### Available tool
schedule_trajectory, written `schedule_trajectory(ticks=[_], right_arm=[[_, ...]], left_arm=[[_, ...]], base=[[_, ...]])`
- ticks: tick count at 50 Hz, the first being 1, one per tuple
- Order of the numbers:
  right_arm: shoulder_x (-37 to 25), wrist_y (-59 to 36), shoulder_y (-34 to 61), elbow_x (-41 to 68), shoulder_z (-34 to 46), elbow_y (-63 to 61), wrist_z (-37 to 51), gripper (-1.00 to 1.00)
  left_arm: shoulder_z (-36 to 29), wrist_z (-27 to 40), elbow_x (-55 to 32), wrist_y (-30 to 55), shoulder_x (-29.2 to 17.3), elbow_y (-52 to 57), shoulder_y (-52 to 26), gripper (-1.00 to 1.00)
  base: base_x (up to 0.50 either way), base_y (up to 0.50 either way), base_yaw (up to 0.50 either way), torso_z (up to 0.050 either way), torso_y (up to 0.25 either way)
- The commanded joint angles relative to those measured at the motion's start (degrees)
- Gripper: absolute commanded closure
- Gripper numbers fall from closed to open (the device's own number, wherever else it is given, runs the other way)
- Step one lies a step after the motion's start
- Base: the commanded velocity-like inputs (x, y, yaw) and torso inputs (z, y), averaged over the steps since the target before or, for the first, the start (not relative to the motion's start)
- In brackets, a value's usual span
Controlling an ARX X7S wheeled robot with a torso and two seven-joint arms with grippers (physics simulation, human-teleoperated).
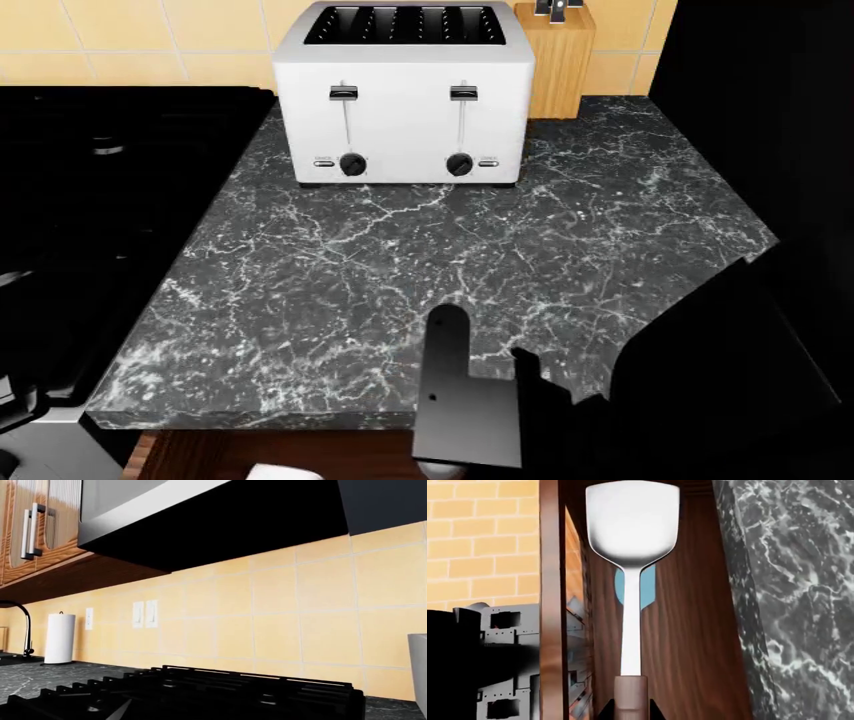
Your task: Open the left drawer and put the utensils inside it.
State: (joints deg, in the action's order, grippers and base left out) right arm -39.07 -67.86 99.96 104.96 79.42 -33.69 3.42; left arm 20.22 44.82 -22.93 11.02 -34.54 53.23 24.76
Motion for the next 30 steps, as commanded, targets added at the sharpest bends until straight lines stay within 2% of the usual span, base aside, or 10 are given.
schedule_trajectory(ticks=[1,30], right_arm=[[0.2,-1.8,0.8,1.0,1.5,0.2,0.8,1.0],[-0.5,-3.2,0.2,1.5,4.0,0.6,1.7,1.0]], left_arm=[[0.2,0.0,-0.2,-0.2,0.0,0.0,0.2,-1.0],[-0.3,0.4,0.0,0.0,-0.4,0.0,0.0,-1.0]], base=[[0.0,0.0,0.0,0.0,0.0],[0.0,0.0,0.0,0.0,0.0]])
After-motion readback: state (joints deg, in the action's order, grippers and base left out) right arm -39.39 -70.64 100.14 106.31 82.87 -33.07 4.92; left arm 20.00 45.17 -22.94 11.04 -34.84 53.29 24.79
